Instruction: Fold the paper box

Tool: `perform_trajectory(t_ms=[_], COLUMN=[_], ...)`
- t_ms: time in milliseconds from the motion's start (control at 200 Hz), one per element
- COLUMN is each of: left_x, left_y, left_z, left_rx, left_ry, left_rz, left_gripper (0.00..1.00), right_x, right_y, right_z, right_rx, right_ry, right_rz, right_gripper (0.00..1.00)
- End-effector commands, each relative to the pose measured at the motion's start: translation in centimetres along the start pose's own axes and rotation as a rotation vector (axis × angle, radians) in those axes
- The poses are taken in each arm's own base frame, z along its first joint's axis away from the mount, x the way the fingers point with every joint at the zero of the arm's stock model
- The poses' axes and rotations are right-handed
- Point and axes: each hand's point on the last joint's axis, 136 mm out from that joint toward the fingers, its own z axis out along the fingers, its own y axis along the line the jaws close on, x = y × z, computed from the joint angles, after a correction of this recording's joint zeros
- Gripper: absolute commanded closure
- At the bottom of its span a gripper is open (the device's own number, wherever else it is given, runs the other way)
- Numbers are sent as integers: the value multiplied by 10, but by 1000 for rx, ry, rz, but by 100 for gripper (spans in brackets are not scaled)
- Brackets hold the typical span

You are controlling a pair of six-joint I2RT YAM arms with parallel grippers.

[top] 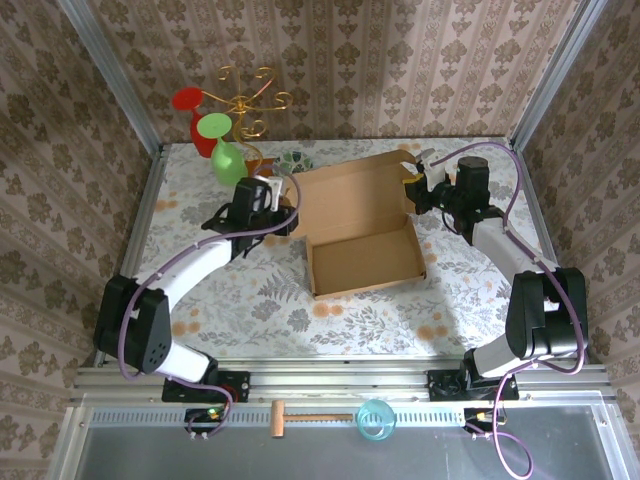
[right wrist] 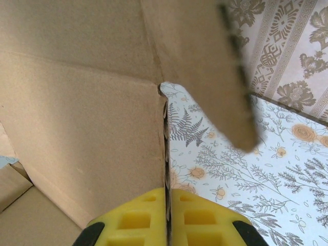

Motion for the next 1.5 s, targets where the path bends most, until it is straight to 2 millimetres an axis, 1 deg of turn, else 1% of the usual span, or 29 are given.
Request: perform_trajectory(t_ms=[0, 70, 175, 285, 350, 400, 445, 525, 595, 695, 810, 855, 990, 1100, 1325, 1495], left_x=[-23, -26, -27, -29, -33, -41, -51, -70, -84, -88, -84, -83, -71, -61, -44, -20], left_y=[-5, -7, -14, -19, -23, -26, -29, -34, -35, -38, -43, -44, -43, -41, -45, -44], left_z=[-4, -3, 3, 13, 16, 17, 16, 13, 17, 33, 52, 56, 67, 68, 61, 60], left_rx=[-52, -73, -89, -123, -153, -184, -207, -231, -220, -190, -140, -127, -108, -90, -60, -53], left_ry=[-61, -73, -73, -68, -85, -116, -160, -257, -348, -408, -433, -443, -446, -458, -485, -466], left_rz=[24, 10, 15, 10, 17, 26, 34, 54, 57, 75, 81, 79, 72, 60, 57, 30], left_gripper=[80, 86, 89, 100, 100, 100, 100, 100, 100, 100, 100, 100, 100, 100, 100, 100], right_x=[0, -1, -3, -3, -4, -4, -5, -6, -6, -3, 4, 8, 23, 32, 36, 49], right_y=[-1, -2, -5, -8, -11, -18, -26, -34, -34, -31, -28, -29, -32, -28, -17, -8], right_z=[-1, 0, 0, 2, 3, 3, 2, 2, 5, 11, 17, 19, 20, 21, 14, 11], right_rx=[3, 9, 29, 71, 98, 147, 199, 266, 283, 295, 318, 332, 359, 350, 328, 337], right_ry=[-19, -24, -40, -51, -69, -82, -99, -129, -168, -200, -203, -198, -180, -175, -192, -187], right_rz=[4, 14, 39, 78, 112, 158, 216, 309, 364, 440, 497, 513, 560, 563, 561, 587], right_gripper=[100, 100, 100, 100, 99, 97, 94, 89, 85, 81, 79, 79, 79, 78, 79, 79])
